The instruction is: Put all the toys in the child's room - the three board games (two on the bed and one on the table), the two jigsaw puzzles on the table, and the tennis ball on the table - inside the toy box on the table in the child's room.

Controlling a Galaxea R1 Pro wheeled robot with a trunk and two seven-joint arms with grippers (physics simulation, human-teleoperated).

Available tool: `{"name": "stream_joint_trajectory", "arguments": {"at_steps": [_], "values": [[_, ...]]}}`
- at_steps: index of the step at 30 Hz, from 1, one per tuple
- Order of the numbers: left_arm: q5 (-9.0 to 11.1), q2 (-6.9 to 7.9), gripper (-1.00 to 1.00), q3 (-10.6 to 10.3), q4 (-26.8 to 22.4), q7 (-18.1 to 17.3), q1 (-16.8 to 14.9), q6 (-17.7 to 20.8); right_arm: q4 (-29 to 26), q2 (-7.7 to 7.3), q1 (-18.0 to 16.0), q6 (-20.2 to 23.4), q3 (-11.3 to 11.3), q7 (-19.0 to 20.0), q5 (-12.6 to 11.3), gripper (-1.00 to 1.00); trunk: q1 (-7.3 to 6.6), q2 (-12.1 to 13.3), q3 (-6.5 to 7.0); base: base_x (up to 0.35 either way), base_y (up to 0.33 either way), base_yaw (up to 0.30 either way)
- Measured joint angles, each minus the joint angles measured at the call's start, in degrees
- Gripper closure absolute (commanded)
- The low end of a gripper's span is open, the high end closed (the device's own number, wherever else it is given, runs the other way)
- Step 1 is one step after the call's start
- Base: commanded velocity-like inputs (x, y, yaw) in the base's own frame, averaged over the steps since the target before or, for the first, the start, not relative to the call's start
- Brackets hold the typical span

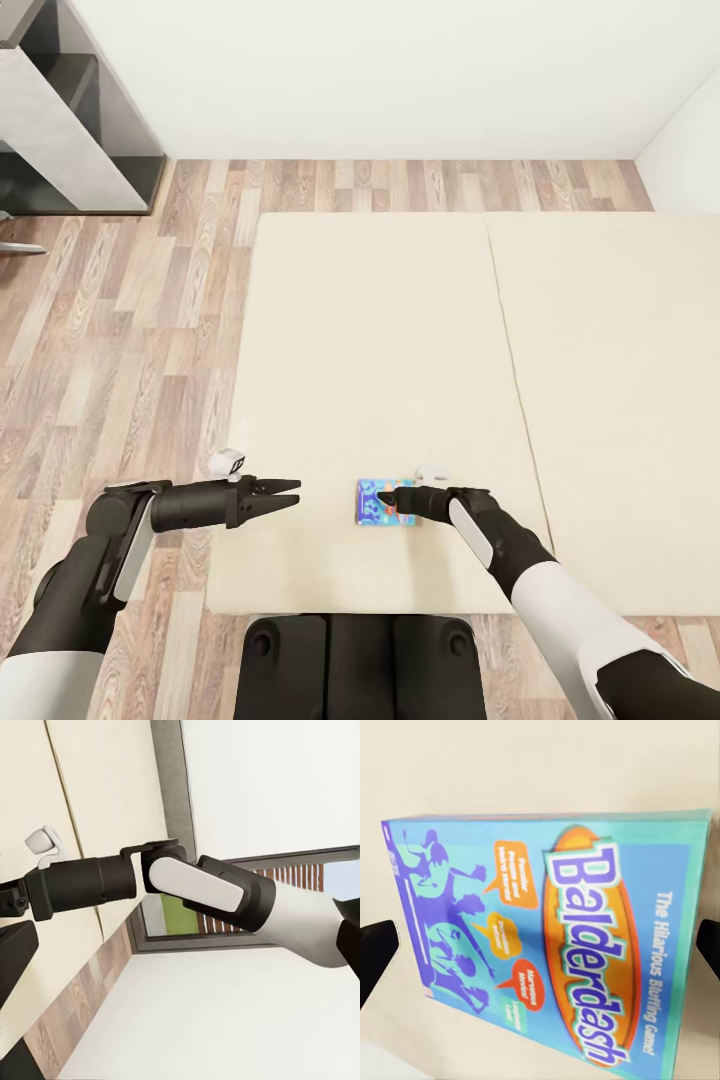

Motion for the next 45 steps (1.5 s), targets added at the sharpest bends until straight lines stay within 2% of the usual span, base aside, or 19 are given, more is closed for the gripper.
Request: {"name": "stream_joint_trajectory", "arguments": {"at_steps": [14, 45], "values": [[0.0, 0.0, -1.0, 0.0, 0.0, 0.0, 0.0, 0.0, 0.0, -0.02, 0.0, 0.0, 0.0, 0.1, 0.0, -1.0, 0.0, 0.0, 0.0, 0.0, 0.108, 0.0], [0.0, 0.05, -1.0, 0.0, 0.0, 0.0, 0.0, 0.0, 0.0, 0.05, 0.0, 0.2, -0.1, 0.0, 0.0, -1.0, 0.0, 0.0, 0.0, 0.0, 0.01, 0.0]]}}
